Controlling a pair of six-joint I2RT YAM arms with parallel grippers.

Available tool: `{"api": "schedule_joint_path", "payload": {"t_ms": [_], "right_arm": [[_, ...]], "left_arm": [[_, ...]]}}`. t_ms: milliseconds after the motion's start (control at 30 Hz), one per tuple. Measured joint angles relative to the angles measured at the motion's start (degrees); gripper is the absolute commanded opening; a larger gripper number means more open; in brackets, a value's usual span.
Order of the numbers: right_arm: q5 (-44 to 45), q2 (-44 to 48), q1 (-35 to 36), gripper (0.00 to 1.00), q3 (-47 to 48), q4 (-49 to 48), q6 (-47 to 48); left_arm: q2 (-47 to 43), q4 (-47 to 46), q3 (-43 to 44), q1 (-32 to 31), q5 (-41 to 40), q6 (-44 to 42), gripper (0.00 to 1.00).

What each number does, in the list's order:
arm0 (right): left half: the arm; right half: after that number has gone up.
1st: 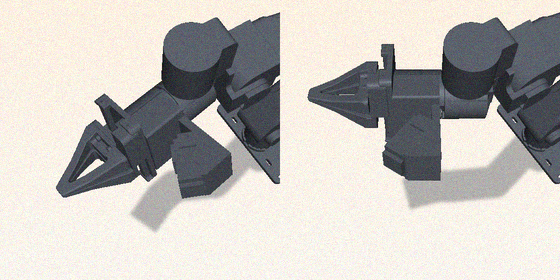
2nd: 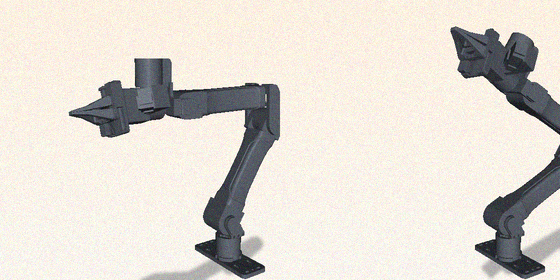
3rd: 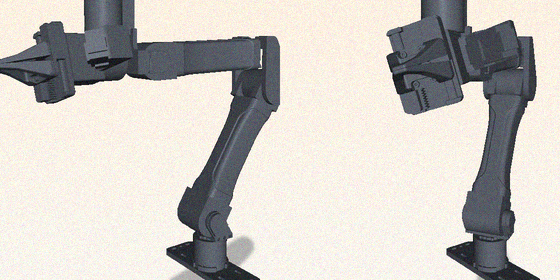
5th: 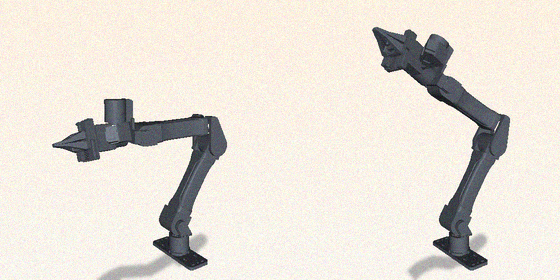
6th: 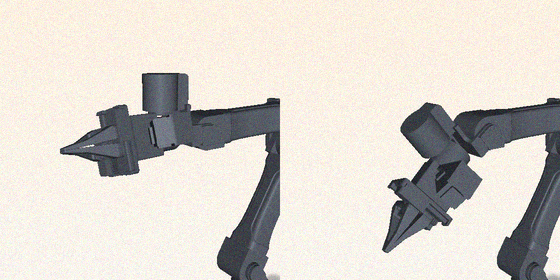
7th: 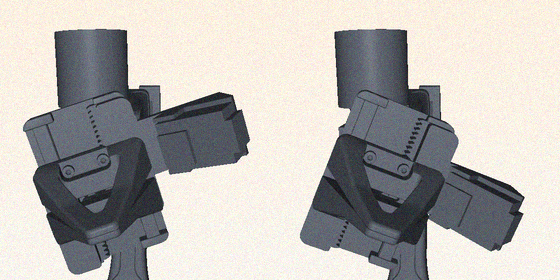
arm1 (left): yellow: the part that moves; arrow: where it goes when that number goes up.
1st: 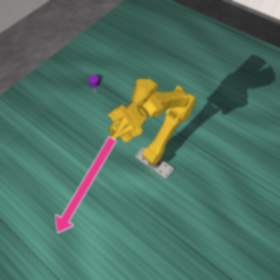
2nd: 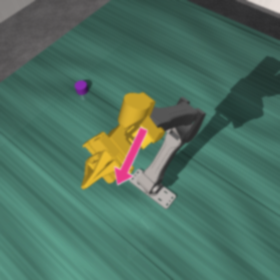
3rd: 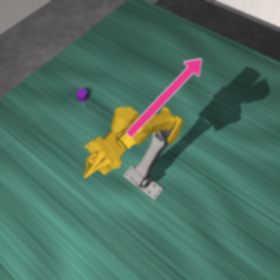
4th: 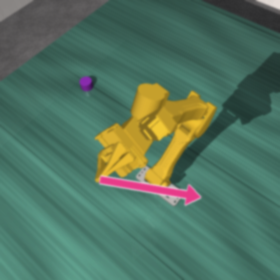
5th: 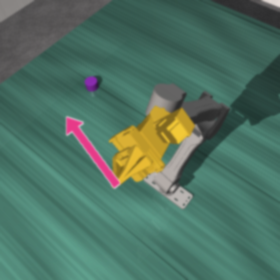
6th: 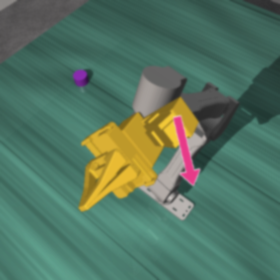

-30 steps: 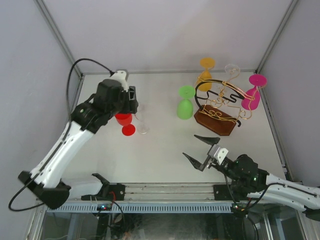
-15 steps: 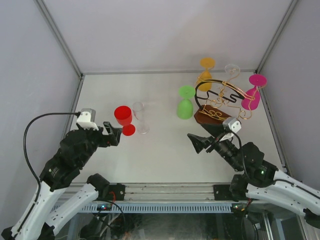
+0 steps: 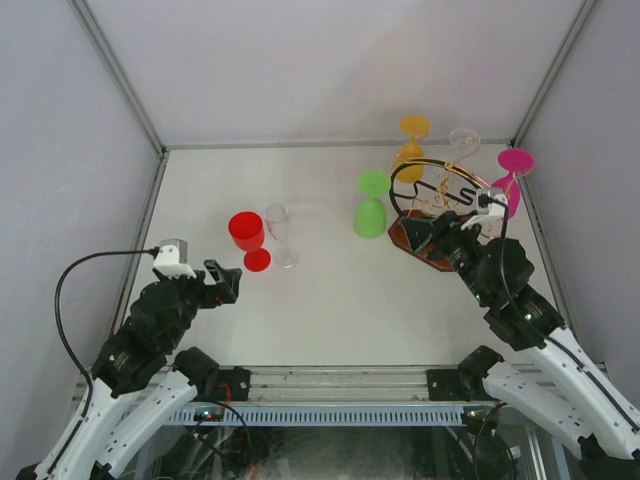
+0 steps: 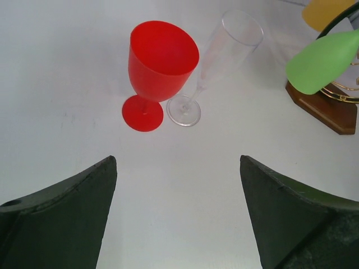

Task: Take the wine glass off the wine glass rack
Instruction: Pick up the wine glass from the wine rack.

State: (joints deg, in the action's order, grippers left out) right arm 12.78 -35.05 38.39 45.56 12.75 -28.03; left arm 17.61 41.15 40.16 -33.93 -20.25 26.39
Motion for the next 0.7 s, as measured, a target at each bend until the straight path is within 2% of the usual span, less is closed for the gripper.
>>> {"api": "schedule_joint_path", "payload": {"t_ms": [167, 300, 433, 700], "right_arm": [[-8.9, -5.8, -8.4, 0.43, 0.6, -0.8, -8.0], [-11.8, -10.4, -9.5, 0.49, 0.6, -2.9, -11.8], [-10.5, -13.6, -9.5, 0.50, 2.2, -2.7, -12.9], [-4.8, -18.7, -9.6, 0.51, 11.3, -1.5, -11.4]], "left_arm": [[-0.3, 1.1, 0.0, 0.0, -3.1, 1.6, 0.97], [-1.5, 3.4, 0.0, 0.0, -6.2, 3.6, 1.00], [-3.5, 4.2, 0.0, 0.0, -8.0, 5.5, 1.00], [-4.8, 5.6, -0.1, 0.0, -9.9, 7.4, 1.00]]}}
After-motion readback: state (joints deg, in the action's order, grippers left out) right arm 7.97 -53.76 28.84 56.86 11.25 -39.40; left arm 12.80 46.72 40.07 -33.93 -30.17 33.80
